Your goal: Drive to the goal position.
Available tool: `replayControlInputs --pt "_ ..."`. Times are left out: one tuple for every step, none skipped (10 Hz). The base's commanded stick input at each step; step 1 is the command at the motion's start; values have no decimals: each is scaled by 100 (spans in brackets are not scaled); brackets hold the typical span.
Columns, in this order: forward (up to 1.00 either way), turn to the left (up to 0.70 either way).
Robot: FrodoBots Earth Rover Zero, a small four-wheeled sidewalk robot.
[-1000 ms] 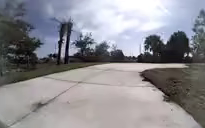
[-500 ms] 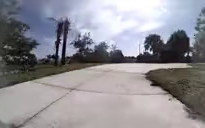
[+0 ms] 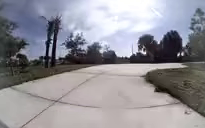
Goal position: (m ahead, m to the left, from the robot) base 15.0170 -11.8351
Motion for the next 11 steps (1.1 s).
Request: replayControlInputs --pt "84 -28" --pt "84 -5" --pt "84 0" --pt "84 0" --pt "84 0" --pt "84 0" --pt "84 0" --pt "84 -11" --pt "84 -34" --pt "84 -34" --pt "84 -34"
